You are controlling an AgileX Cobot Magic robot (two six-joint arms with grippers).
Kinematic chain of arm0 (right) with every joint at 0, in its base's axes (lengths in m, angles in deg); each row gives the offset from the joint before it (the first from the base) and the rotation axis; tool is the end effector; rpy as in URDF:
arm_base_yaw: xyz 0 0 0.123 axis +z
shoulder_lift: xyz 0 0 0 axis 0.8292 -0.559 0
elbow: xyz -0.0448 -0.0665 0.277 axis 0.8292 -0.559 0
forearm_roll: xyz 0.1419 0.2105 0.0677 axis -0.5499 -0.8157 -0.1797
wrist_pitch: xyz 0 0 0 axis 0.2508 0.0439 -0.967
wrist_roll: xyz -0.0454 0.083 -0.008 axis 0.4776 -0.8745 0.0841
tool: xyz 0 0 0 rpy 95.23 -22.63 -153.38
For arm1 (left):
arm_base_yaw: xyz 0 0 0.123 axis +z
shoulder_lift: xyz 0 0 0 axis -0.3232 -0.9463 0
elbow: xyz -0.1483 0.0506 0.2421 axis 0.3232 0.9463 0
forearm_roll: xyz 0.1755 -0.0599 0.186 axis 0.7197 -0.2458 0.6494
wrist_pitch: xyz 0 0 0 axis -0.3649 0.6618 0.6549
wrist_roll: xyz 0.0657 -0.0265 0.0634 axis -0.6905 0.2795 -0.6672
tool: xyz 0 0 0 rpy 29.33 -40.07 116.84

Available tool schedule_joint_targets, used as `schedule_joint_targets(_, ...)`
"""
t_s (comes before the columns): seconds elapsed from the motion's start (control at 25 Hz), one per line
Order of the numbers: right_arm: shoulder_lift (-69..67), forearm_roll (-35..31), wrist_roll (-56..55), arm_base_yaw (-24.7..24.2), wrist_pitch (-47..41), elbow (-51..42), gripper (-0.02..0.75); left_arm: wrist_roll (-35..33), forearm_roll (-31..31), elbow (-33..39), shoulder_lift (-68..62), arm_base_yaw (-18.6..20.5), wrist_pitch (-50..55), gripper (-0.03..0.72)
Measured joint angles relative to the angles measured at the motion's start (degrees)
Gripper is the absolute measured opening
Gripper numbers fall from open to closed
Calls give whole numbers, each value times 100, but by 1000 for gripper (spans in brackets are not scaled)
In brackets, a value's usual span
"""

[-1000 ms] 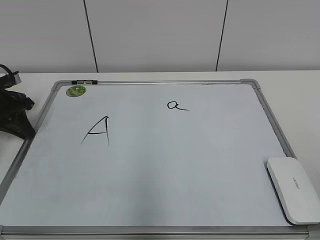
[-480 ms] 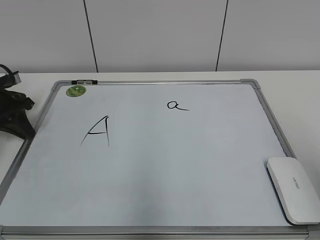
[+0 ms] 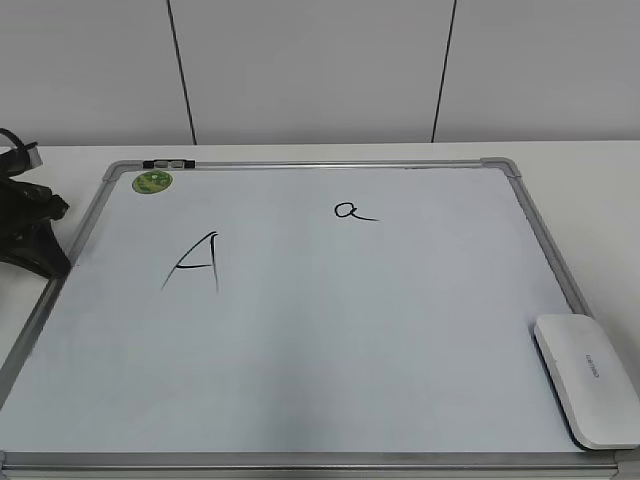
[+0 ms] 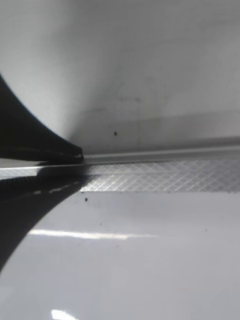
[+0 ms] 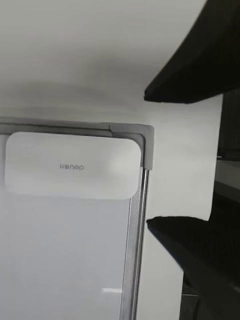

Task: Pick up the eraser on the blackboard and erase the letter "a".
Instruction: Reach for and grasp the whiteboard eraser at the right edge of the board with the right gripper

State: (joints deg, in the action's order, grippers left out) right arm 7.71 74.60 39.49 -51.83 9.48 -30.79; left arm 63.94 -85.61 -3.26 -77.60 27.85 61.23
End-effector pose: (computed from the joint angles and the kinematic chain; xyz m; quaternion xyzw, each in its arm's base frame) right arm 0.1790 0.0196 0.2621 -0.0427 0.9790 0.0408 0.1951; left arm 0.4329 0.0323 0.1116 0.0086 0.9815 -0.1881 0.0357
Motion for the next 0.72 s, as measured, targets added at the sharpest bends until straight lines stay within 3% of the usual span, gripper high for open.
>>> schedule_joint_targets(0.36, -1219, -32, -159, 129, 640, 4, 527, 0, 0, 0, 0, 0, 0, 36)
schedule_joint_targets(0.56, -1747, -93, -63, 129, 969, 27, 636, 0, 0, 0, 0, 0, 0, 36)
schedule_joint_targets(0.72, -2239, -139, -3, 129, 1207, 108, 666, 0, 0, 0, 0, 0, 0, 36)
